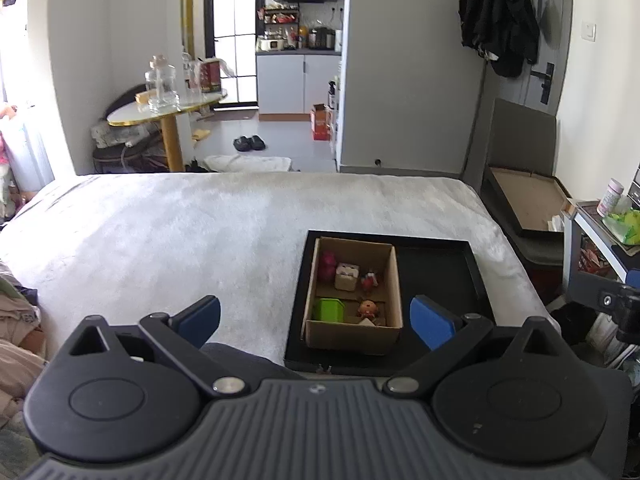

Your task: Organize rigid objects

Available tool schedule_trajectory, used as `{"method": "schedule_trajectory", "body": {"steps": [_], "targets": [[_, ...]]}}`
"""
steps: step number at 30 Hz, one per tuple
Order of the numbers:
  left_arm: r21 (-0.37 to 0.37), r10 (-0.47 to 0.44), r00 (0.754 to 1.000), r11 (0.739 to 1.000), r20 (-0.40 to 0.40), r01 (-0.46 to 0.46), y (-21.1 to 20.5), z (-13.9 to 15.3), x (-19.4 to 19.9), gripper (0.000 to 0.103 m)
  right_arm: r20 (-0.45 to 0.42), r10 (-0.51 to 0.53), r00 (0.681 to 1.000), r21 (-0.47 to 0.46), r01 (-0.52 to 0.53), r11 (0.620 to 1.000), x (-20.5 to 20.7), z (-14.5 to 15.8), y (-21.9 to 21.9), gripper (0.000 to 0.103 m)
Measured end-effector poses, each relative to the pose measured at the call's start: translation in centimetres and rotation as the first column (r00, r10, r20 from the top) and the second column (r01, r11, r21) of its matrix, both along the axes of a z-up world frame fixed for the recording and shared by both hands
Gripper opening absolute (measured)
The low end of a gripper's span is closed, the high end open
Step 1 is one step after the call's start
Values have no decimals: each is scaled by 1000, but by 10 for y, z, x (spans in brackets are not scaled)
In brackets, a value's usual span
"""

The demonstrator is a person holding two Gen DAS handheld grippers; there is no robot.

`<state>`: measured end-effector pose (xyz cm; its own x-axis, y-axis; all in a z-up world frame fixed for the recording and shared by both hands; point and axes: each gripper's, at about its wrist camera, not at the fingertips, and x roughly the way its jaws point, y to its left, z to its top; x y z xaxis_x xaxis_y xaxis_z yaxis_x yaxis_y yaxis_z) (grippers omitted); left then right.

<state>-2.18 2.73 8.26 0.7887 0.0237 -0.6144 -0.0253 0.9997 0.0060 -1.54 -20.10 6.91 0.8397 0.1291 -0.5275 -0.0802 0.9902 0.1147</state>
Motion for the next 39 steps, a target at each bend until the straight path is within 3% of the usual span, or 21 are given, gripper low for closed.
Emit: {"method": "schedule_trajectory", "body": {"steps": [39], "targets": [[-2, -33, 999, 999, -11, 33, 5, 3, -8, 101, 4, -20, 1000, -6, 20, 1000, -4, -4, 4, 103]]}}
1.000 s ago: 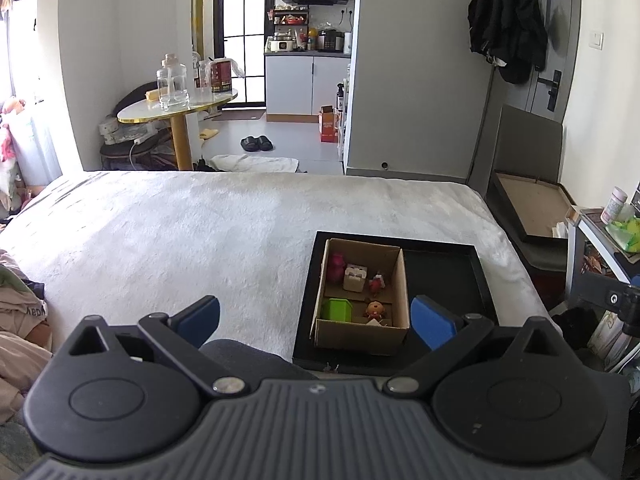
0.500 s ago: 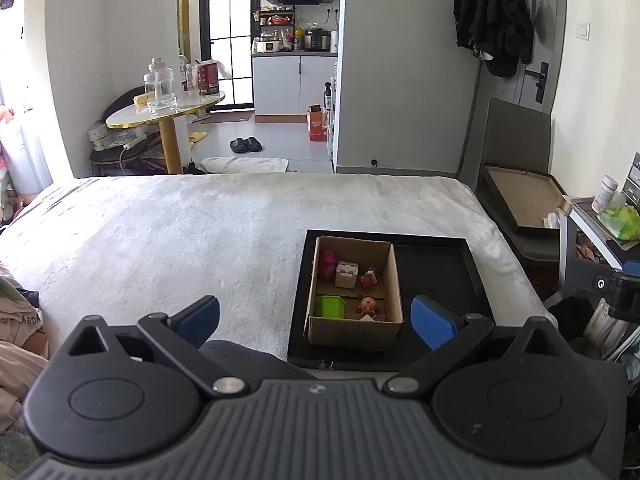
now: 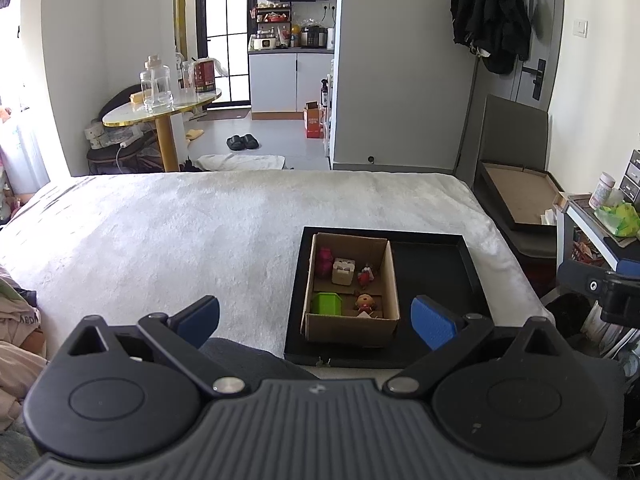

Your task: Organize rigid objects

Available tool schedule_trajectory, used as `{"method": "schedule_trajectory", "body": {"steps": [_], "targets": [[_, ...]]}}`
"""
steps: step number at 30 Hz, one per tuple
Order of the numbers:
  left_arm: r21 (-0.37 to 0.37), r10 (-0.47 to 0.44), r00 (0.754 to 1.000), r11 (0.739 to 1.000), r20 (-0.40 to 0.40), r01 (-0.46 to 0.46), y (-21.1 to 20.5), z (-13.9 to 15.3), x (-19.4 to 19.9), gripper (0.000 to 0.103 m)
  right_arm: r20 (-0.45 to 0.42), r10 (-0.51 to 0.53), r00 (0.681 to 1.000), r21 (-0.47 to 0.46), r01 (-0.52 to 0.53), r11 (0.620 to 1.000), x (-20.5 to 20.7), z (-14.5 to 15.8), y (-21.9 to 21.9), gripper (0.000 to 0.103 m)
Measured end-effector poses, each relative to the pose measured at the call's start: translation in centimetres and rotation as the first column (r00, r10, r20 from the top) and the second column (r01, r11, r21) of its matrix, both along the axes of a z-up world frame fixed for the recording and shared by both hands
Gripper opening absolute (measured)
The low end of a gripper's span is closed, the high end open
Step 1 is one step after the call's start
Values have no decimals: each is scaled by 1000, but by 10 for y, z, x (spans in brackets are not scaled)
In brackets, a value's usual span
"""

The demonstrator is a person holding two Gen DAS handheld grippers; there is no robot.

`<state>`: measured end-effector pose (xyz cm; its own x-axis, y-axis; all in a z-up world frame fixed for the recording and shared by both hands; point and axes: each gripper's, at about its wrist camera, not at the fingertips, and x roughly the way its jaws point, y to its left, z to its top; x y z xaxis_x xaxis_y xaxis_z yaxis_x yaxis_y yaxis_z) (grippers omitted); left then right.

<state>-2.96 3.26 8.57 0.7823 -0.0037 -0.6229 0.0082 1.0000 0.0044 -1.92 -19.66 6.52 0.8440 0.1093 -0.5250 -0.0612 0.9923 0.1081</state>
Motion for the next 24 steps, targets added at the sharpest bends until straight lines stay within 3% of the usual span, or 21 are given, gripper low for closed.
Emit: {"method": "schedule_trajectory", "body": {"steps": [24], "targets": [[-8, -13, 1000, 1000, -17, 13, 0, -1, 1, 101, -13, -2, 1000, 5, 2, 1000, -2, 0, -2, 103]]}}
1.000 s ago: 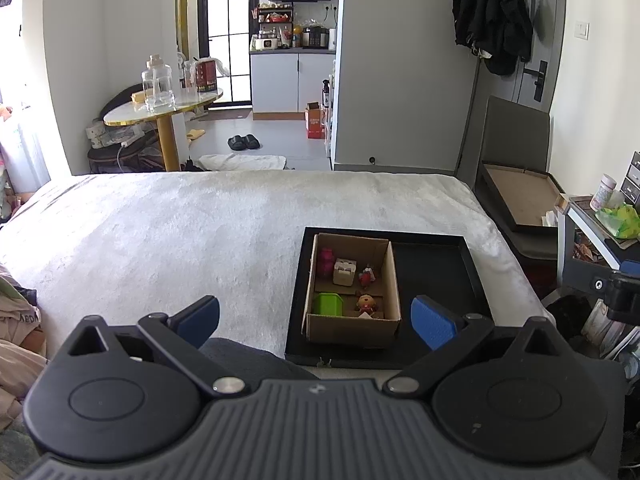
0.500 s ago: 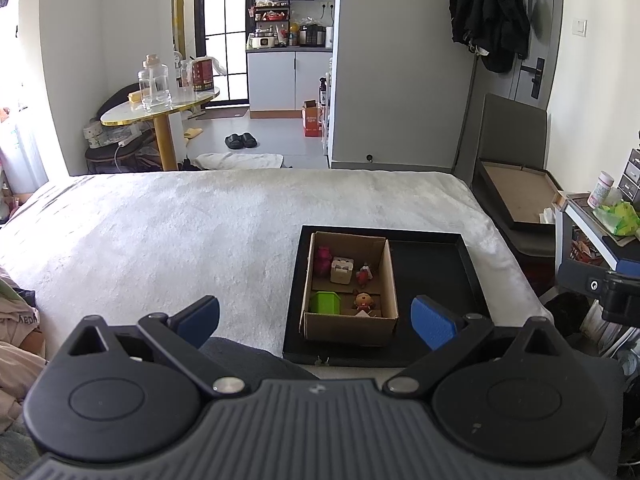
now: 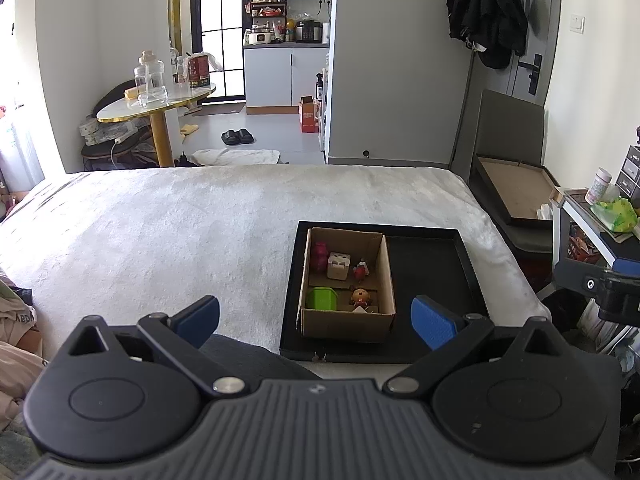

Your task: Organize rigid objects

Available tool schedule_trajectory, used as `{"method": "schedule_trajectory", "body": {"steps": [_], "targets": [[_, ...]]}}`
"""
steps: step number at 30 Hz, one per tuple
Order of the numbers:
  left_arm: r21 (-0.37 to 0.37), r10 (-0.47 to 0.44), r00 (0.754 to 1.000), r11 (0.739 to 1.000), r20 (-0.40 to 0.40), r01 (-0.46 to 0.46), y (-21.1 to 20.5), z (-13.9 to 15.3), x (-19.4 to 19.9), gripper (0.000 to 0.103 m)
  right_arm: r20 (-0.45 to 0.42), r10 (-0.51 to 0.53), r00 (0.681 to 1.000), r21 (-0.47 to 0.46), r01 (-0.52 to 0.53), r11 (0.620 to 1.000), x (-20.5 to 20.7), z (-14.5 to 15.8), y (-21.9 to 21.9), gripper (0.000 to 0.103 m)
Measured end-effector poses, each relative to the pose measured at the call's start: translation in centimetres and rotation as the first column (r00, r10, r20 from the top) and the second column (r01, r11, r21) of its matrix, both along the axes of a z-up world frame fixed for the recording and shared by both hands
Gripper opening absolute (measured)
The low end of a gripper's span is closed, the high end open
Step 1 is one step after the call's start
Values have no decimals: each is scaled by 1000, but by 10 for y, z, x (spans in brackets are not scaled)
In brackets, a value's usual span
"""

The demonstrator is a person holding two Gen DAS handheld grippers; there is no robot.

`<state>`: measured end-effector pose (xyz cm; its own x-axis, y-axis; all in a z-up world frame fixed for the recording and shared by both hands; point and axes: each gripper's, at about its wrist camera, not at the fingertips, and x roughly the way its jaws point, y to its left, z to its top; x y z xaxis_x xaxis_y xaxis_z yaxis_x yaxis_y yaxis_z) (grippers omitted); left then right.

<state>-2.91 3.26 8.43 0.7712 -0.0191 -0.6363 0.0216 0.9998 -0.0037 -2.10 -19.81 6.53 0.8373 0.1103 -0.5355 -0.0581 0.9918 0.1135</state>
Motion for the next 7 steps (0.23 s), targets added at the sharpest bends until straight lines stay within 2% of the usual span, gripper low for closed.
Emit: {"method": "schedule_trajectory", "body": {"steps": [7], "targets": [[9, 0, 1000, 1000, 4, 0, -1, 0, 1, 101, 0, 4, 1000, 3, -4, 1000, 1, 0, 1, 103]]}}
